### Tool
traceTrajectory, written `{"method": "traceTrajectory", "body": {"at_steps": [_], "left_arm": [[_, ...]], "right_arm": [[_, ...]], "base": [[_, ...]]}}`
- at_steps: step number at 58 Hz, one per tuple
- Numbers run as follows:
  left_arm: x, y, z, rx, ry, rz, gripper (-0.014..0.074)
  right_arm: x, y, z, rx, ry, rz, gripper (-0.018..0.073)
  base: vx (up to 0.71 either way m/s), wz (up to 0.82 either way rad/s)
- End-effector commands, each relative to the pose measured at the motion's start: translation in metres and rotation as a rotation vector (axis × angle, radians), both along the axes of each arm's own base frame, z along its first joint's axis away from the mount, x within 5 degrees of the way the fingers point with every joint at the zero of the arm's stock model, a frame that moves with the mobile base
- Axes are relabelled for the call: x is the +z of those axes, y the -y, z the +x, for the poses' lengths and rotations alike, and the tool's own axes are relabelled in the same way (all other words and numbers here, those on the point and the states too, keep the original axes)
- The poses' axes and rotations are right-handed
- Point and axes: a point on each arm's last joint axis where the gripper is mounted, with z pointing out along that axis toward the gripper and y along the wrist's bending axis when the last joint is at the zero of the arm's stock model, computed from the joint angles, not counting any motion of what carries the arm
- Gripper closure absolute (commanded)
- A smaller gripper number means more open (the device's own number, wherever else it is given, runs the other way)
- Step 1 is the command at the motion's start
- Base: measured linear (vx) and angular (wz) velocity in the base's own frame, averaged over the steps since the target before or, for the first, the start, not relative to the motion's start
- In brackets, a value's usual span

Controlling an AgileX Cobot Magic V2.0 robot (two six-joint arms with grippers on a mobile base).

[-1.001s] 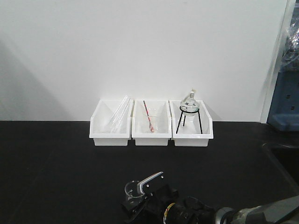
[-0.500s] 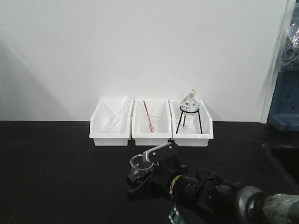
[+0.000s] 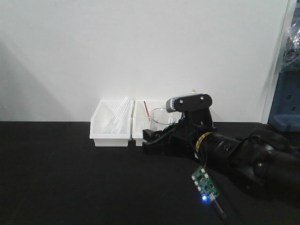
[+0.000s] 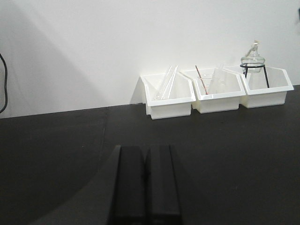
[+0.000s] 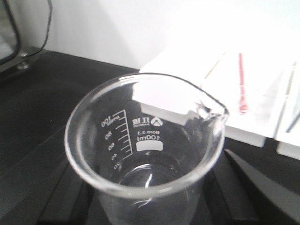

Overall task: Pick beaker and place in left cabinet
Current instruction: 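Lift the beaker up off the bench with the right gripper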

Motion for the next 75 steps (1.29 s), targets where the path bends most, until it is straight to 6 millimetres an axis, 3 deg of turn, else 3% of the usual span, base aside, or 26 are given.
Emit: {"method": "traceTrajectory", "body": {"at_steps": [1,13,75], "left_arm": [[0.003,0.000,-0.001,0.001,0.084,-0.022,0.0595],[0.003,0.000,-0.001,0.001,0.084,-0.022,0.0595],[0.003,0.000,-0.001,0.001,0.084,-0.022,0.0595]], "right_arm": [[0.058,0.009,-0.014,-0.021,0.112,0.064,0.0568],[0.082,0.020,-0.019,-0.095,0.075,0.028,0.0568],[0.081,0.020,-0.020,-0.097,0.072,0.025,0.0568]], "base": [[0.00,0.00],[0.00,0.00],[0.00,0.00]]}}
